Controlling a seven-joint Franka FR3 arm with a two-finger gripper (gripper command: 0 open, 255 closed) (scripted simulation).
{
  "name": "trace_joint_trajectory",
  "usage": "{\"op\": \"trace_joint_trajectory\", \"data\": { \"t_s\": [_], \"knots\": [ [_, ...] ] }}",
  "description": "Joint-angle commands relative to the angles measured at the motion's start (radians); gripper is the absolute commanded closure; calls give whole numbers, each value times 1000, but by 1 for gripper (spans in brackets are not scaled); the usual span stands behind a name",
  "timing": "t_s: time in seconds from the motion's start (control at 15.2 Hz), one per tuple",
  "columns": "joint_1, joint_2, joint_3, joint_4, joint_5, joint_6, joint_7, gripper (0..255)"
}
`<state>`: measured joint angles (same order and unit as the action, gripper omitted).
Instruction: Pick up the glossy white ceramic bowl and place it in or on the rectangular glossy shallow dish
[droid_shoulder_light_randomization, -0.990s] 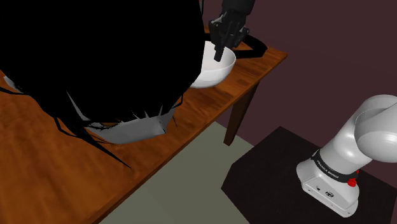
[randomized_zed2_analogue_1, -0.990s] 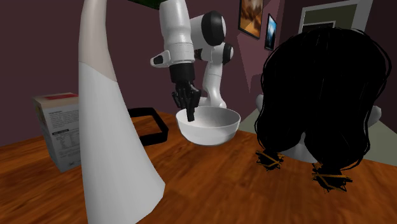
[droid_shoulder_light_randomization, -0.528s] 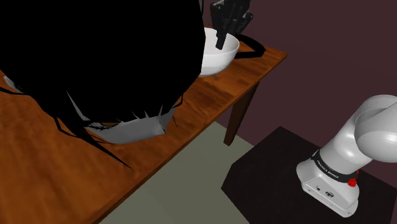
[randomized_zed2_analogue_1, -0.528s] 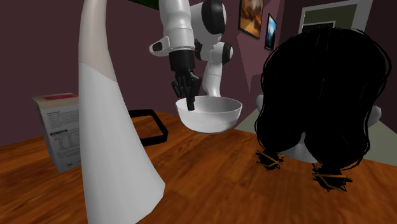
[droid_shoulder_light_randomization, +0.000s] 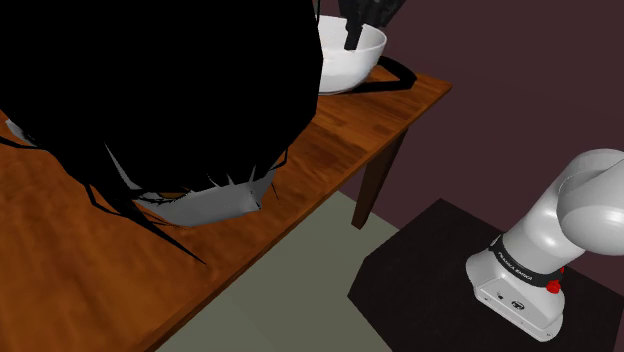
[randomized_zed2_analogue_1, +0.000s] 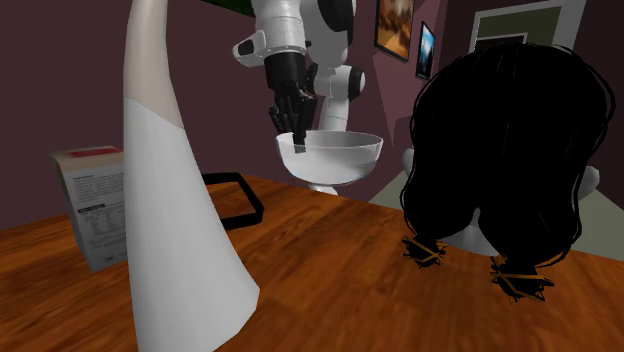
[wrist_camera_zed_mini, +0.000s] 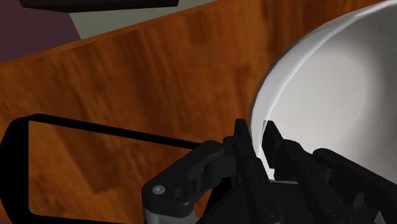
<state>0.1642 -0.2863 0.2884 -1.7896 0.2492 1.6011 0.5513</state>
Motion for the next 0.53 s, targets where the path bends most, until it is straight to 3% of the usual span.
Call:
{"op": "trace_joint_trajectory", "data": {
  "t_s": [0.0,0.33,0.46],
  "knots": [
    [-1,11,0,38,-3,-27,6,255],
    [-3,40,0,136,-11,-95,23,255],
    [-20,40,-33,140,-14,-109,-26,255]
  ]
}}
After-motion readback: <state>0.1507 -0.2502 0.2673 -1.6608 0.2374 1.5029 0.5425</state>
